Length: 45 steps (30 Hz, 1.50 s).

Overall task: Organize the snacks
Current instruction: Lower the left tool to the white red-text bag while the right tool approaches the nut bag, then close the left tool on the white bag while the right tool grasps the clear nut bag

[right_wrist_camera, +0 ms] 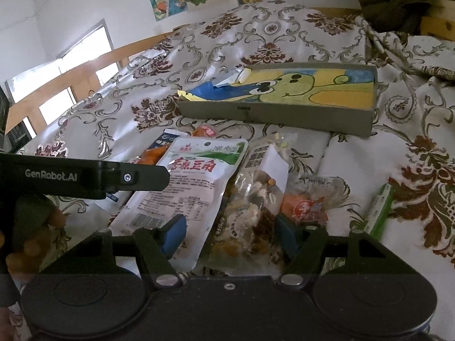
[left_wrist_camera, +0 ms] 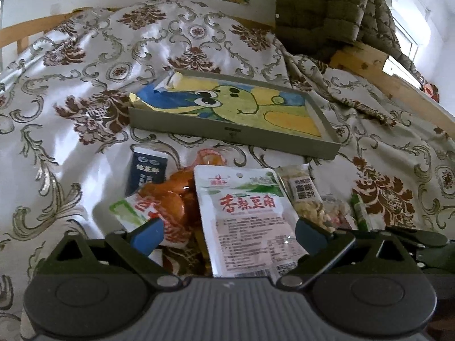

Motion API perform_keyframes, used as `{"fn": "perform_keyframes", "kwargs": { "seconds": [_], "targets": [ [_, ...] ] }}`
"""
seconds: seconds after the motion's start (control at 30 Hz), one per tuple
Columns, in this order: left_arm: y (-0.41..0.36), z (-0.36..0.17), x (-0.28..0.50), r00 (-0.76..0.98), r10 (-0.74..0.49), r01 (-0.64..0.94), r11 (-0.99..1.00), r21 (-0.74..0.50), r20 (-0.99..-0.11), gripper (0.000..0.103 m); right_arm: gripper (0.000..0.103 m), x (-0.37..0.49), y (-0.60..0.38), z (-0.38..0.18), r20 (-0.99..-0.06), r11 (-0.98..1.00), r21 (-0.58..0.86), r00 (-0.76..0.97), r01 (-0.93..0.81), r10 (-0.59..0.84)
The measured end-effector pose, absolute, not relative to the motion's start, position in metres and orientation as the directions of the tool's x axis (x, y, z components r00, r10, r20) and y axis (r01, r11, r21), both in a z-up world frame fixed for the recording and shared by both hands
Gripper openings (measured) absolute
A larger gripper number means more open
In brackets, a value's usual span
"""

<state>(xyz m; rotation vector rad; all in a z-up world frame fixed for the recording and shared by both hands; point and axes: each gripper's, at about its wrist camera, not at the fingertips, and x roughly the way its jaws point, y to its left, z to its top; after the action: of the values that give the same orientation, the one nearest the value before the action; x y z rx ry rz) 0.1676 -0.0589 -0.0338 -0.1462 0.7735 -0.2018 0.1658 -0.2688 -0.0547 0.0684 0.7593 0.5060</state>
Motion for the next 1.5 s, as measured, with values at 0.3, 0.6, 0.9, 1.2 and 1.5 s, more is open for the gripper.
{"fn": "perform_keyframes", "kwargs": {
  "seconds": [0.3,0.6,0.9,1.2,1.5],
  "targets": [
    [-0.059,-0.039,0.174,0.664,-0.27,0.123,0.959,-0.254,-0.697,0.098,0.071,0.159,-0.265,-0.049,-0.631,0.861,0.215,0.607,-0.461,0.483],
    [-0.055,-0.049,0.184,0.625,-0.301,0.101,0.946,-0.308,-0.72,0.092,0.073,0.172,-0.271,-0.058,-0.651,0.856,0.275,0.571,-0.438,0.501],
    [-0.061,-0.044,0.185,0.618,-0.315,0.123,0.944,-0.307,-0.72,0.08,0.066,0.172,-0.272,-0.057,-0.637,0.838,0.302,0.558,-0.455,0.532],
    [-0.065,-0.018,0.182,0.644,-0.33,0.161,0.94,-0.299,-0.691,0.075,0.059,0.165,-0.278,-0.042,-0.591,0.819,0.343,0.573,-0.46,0.569],
    [-0.072,-0.017,0.192,0.645,-0.364,0.171,0.926,-0.338,-0.672,0.065,0.058,0.177,-0.283,-0.056,-0.619,0.842,0.384,0.571,-0.378,0.539]
  ]
}}
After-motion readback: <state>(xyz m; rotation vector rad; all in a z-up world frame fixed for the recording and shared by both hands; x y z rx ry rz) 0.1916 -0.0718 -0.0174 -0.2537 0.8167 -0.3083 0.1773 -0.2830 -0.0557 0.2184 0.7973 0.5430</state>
